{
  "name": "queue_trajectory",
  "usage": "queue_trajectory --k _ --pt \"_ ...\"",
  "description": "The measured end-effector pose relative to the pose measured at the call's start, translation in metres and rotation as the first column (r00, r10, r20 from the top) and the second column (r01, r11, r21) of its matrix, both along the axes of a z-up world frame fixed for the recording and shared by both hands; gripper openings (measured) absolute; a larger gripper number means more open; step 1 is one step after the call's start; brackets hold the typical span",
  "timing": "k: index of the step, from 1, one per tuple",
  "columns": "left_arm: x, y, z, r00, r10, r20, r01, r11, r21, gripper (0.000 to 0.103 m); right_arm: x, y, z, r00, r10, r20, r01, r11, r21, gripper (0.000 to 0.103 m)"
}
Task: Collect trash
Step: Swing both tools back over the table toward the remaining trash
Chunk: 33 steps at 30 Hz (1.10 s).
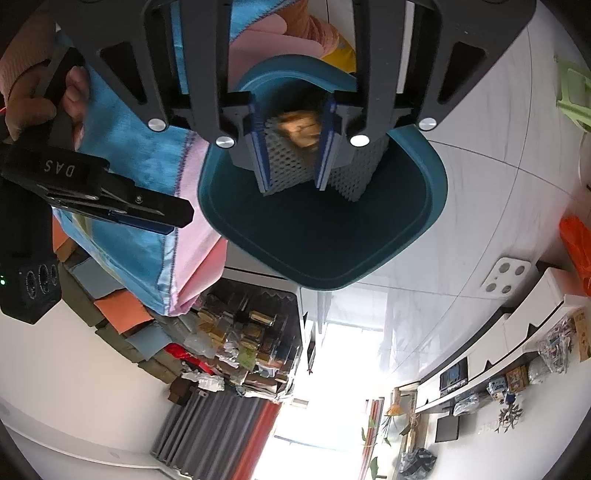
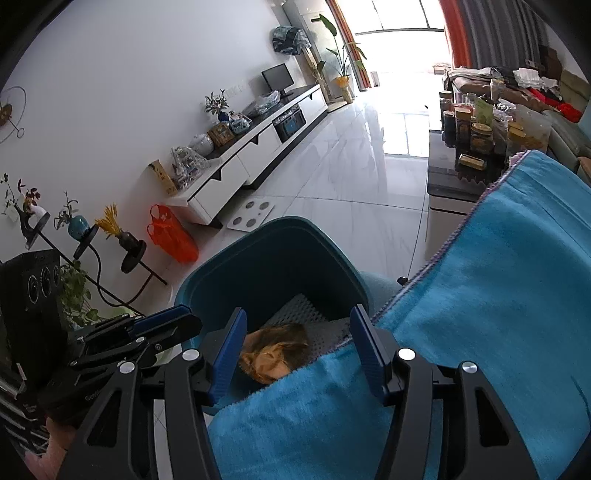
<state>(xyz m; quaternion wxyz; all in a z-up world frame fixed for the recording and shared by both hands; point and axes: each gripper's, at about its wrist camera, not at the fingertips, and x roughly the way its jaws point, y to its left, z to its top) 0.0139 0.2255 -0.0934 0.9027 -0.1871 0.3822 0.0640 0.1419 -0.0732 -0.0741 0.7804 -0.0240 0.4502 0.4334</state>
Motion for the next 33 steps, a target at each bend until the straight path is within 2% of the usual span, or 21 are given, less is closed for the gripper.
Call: queue_trajectory --k 3,9,17,23,29,33 --pt "-0.005 -0.005 0.004 0.999 -0.019 0.026 0.019 1.000 0.010 0.038 -0.003 -0.013 0.004 1.000 -0.002 0.007 0.002 1.000 0.021 0.056" --pt "-0.012 -0.029 0.019 0.992 -0.085 0.093 0.084 0.996 0.020 0.051 -0.014 -0.049 0.018 0.999 -0.015 0.039 0.013 0.998 0.056 0.056" --pt "-0.007 -0.081 0.031 0.963 -0.222 0.150 0.222 0.975 0.016 0.059 -0.028 -0.131 0.039 0.988 -0.116 0.101 0.105 0.989 0.106 0.056" --pt "0.006 -0.142 0.031 0.921 -0.357 0.156 0.361 0.933 0.004 0.061 -0.037 -0.199 0.042 0.963 -0.240 0.120 0.226 0.967 0.115 0.056" --pt "0.017 -0.212 0.030 0.857 -0.493 0.152 0.498 0.867 0.008 0.061 -0.049 -0.263 0.046 0.919 -0.365 0.149 0.351 0.930 0.113 0.056" --pt "0.023 -0.255 0.033 0.799 -0.582 0.151 0.587 0.810 0.016 0.061 -0.054 -0.301 0.049 0.883 -0.442 0.160 0.427 0.896 0.122 0.056"
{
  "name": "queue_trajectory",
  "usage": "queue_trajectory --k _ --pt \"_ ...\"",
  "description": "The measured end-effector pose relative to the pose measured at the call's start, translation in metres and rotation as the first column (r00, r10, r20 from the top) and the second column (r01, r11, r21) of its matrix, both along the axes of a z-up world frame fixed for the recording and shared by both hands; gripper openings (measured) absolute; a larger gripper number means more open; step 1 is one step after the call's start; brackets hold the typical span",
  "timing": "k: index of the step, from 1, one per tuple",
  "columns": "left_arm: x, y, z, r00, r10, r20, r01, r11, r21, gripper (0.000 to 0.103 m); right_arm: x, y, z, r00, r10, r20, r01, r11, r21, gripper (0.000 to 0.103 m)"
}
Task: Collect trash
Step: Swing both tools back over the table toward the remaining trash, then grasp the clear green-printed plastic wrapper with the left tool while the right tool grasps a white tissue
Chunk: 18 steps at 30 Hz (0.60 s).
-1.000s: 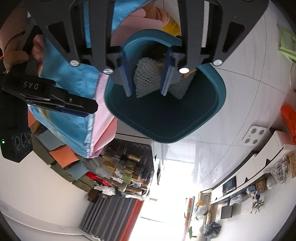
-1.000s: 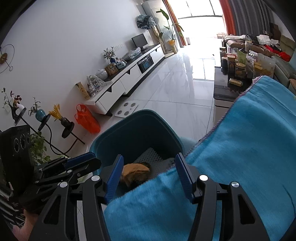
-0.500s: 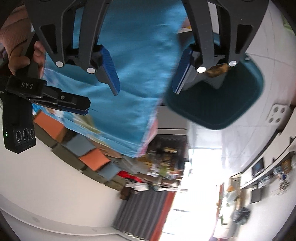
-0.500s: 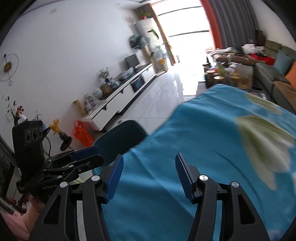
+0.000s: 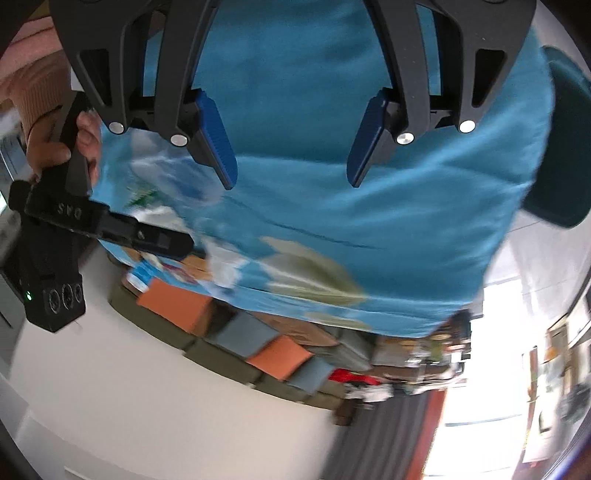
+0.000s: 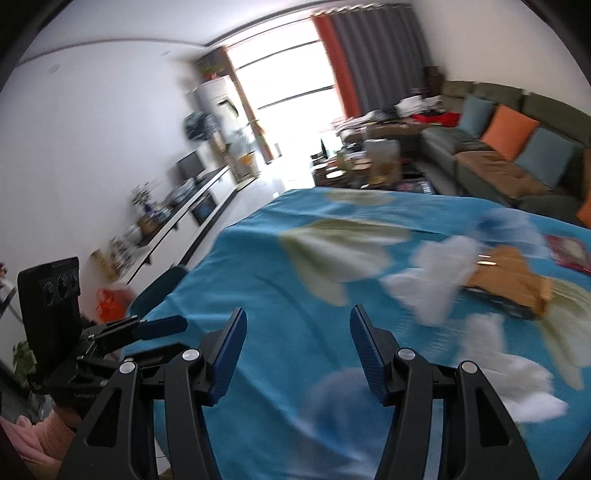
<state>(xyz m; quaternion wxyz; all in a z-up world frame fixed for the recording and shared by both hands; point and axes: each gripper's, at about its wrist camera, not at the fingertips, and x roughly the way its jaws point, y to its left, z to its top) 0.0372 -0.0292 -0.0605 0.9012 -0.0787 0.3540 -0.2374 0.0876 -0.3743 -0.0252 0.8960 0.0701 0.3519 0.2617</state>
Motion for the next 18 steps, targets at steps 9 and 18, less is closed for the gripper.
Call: queue_trajectory --k 9,18 --pt "0.011 -0.090 0.000 0.981 -0.192 -0.008 0.192 0.981 0.026 0.061 -0.010 -0.092 0.001 0.978 -0.206 0.022 0.205 0.979 0.018 0.056" --pt "0.015 -0.155 -0.002 0.943 -0.333 -0.032 0.334 0.942 0.043 0.061 -0.014 -0.148 -0.017 0.951 -0.310 -0.010 0.310 0.949 0.050 0.056"
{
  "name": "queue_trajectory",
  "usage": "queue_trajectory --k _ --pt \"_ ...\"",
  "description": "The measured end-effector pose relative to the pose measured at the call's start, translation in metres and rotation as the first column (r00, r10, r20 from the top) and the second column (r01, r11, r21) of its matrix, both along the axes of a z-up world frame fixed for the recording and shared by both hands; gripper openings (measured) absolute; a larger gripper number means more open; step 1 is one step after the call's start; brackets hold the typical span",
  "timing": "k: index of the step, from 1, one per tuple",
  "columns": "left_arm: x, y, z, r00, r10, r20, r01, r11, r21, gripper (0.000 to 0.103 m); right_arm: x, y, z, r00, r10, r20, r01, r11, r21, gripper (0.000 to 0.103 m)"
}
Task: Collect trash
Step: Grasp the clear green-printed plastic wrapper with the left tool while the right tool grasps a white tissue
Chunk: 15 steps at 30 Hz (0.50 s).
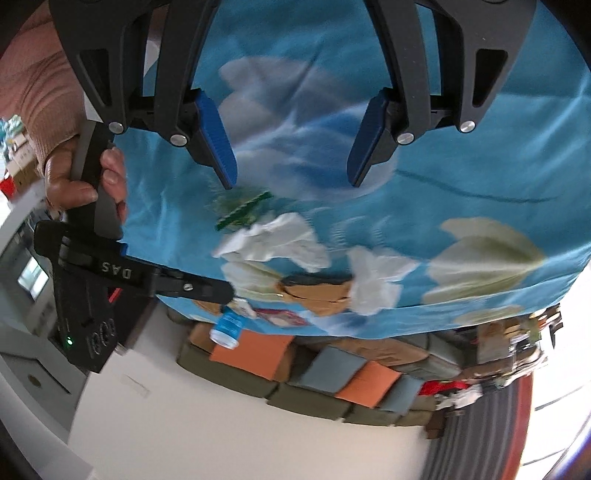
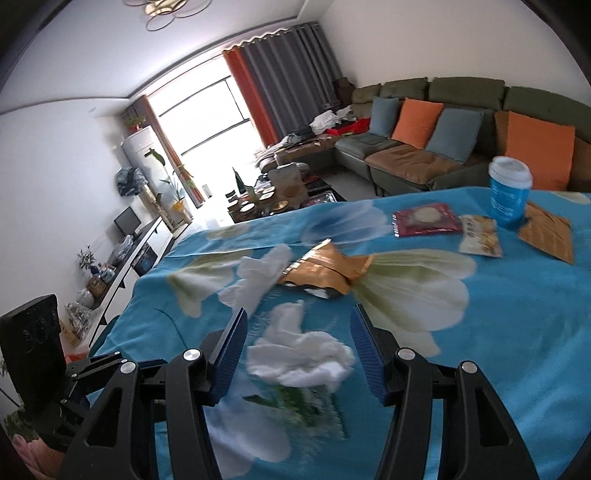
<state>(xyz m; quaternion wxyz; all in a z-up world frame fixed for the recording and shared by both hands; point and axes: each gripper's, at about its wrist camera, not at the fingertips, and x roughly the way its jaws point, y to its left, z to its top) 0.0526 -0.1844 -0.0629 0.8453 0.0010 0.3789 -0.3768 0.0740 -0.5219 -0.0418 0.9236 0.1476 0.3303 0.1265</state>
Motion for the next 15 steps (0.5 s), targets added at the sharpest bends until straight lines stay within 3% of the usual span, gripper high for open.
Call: queue_trajectory --k 12,15 --pt "0.023 -0.062 -0.013 0.989 -0.130 -0.069 0.134 0.989 0.060 0.060 -0.001 -0.022 -0.021 0.999 -0.009 -0.039 0.011 0.999 0.051 0.056" --pt "0.025 -0.073 -0.016 0.986 -0.151 -0.075 0.156 0.984 0.080 0.055 -0.001 -0.023 -0.022 0.999 -0.004 -0.046 0.006 0.998 0.055 0.056"
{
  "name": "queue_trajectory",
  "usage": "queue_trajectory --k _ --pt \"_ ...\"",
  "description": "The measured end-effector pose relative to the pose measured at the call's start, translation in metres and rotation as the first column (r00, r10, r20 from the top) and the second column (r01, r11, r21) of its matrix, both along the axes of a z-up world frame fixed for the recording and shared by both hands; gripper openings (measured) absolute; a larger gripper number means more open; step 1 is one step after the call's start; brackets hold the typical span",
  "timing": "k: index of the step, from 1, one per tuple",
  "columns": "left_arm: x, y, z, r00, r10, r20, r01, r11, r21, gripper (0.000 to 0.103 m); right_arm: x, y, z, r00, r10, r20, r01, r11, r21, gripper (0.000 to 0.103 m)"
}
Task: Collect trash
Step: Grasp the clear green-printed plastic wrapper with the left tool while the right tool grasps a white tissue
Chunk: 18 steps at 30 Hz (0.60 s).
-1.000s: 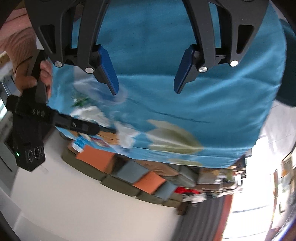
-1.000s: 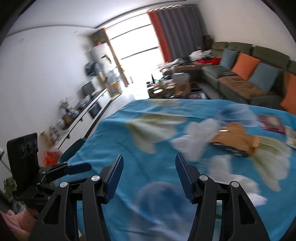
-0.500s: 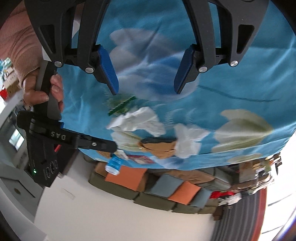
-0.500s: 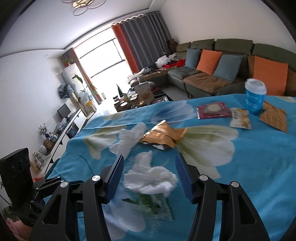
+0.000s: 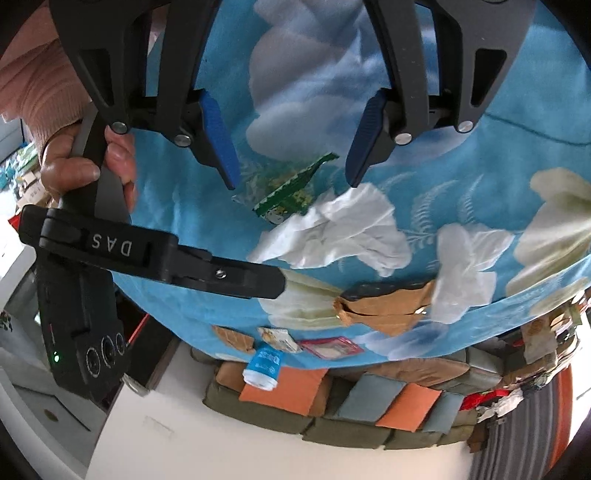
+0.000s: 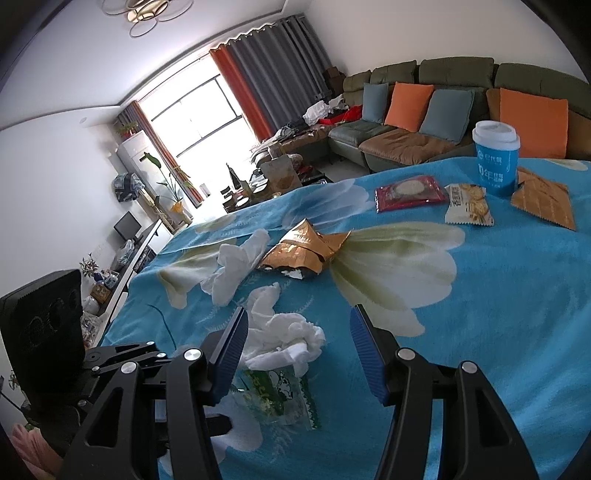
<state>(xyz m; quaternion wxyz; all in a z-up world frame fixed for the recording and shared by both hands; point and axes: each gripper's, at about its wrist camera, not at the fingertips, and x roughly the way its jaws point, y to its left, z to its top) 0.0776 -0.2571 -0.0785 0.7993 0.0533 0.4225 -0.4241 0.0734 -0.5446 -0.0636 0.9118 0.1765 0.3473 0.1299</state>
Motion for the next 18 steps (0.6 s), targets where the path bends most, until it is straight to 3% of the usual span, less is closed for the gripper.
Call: queue_trajectory --k 6,8,18 --pt "0.000 -0.008 -0.007 0.999 -0.029 -0.021 0.029 1.000 0.009 0.022 0.004 0.000 -0.006 1.000 0.017 -0.015 -0.017 1.000 0.008 0.056" --pt "-0.002 -0.007 -0.008 0.999 -0.037 -0.022 0.037 0.999 0.005 0.016 0.004 0.000 -0.008 1.000 0.023 -0.021 -0.023 1.000 0.012 0.056" --pt "-0.015 0.011 -0.001 0.999 -0.043 -0.015 0.042 0.998 -0.051 0.007 0.008 0.006 -0.013 0.997 0.053 -0.050 -0.052 0.998 0.022 0.053"
